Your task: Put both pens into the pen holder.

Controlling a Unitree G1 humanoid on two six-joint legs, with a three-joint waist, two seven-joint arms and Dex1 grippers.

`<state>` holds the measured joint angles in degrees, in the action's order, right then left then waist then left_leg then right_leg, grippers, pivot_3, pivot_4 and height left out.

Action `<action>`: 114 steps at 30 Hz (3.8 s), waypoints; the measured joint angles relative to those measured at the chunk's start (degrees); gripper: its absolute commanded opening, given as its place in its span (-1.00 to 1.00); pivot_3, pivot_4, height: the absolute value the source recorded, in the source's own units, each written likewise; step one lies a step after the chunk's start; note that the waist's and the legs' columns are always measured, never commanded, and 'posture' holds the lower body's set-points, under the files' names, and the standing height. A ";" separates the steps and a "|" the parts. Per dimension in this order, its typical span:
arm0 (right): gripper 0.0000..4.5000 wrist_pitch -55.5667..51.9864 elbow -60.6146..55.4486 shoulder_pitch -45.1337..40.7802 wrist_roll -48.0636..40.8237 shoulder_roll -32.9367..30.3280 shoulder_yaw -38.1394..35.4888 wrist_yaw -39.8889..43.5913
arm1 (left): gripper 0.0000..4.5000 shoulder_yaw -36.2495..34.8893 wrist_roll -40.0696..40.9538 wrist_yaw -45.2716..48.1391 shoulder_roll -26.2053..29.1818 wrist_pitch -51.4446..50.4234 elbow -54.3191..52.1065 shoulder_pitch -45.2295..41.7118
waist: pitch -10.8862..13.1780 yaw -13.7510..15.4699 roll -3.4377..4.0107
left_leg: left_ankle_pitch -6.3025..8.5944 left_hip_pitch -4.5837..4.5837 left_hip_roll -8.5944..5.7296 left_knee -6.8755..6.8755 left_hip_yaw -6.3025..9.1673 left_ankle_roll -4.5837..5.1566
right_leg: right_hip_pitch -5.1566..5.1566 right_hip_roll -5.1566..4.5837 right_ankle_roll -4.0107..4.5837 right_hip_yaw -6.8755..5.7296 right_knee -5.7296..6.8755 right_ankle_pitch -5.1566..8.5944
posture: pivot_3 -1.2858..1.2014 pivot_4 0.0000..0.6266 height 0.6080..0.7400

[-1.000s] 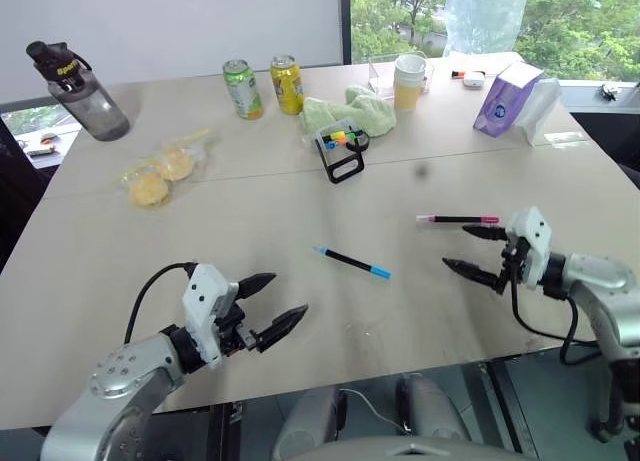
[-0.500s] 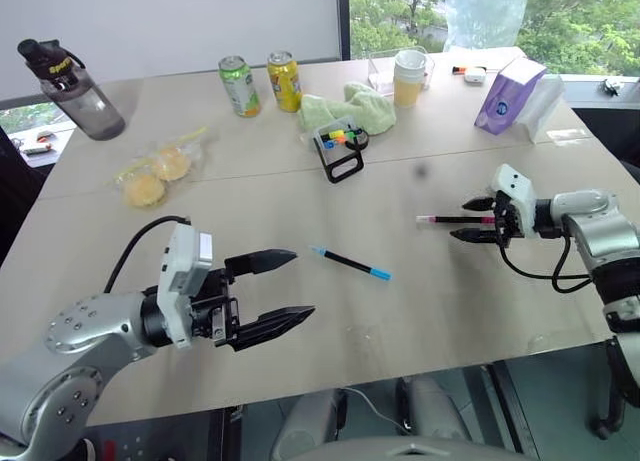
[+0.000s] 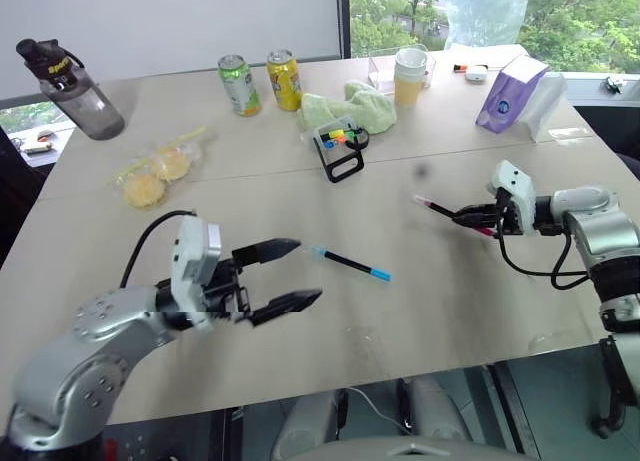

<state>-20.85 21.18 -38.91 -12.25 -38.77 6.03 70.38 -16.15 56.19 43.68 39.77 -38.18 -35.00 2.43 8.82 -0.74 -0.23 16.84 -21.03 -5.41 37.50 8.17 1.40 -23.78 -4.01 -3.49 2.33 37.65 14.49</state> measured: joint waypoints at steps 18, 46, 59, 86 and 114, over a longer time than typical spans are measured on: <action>-0.98 -23.97 -37.23 5.32 -25.08 21.35 -5.87 -22.82 | 1.00 4.08 10.01 -21.43 -28.27 -0.62 16.68 -25.55 | -0.01 -0.03 -0.09 | 0.00 -0.28 -0.13 0.75 0.21 -0.01 | -0.01 -0.01 -0.05 -0.12 0.32 -0.03 | 0.03 -0.52 1.00; 0.59 -19.32 -41.27 19.37 -24.79 13.45 -11.09 -27.09 | -1.00 17.98 -16.49 -6.30 -17.83 10.62 21.54 -35.73 | 0.00 0.31 -0.10 | -0.01 -0.71 -0.22 0.78 0.27 -0.01 | -0.42 -0.05 -0.08 -0.35 0.31 -0.05 | 0.03 -0.52 1.00; 0.59 -10.28 -52.41 33.82 -26.86 12.04 -20.87 -30.78 | -1.00 37.77 -71.77 -13.67 -12.58 62.50 51.83 -49.76 | 0.02 0.37 -0.12 | -0.01 -0.74 -0.23 0.76 0.22 0.00 | -0.45 -0.05 -0.15 -0.25 0.29 -0.08 | 0.03 -0.52 1.00; 0.59 -2.48 -48.95 32.33 -26.42 8.03 -23.97 -30.96 | -1.00 36.19 -85.74 -32.65 -18.94 66.05 62.05 -53.72 | 0.03 0.17 -0.15 | -0.02 -0.79 -0.28 0.89 0.17 0.02 | -0.50 -0.04 -0.24 -0.23 0.42 -0.13 | 0.03 -0.52 1.00; 0.59 -1.18 -47.02 31.18 -26.00 8.03 -23.78 -30.98 | -1.00 33.90 -81.86 -32.19 -19.40 62.64 70.91 -54.48 | 0.00 0.12 -0.16 | -0.02 -0.78 -0.29 1.00 0.16 0.02 | -0.51 -0.05 -0.24 -0.22 0.56 -0.14 | 0.03 -0.52 1.00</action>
<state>-22.03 -25.85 -7.73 -38.25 -30.74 -17.74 39.40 17.75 -25.66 11.49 20.38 24.46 35.91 -52.05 8.83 -0.62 -0.39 16.83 -21.81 -5.70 38.51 8.33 1.42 -24.30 -4.06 -3.73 2.12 38.21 14.36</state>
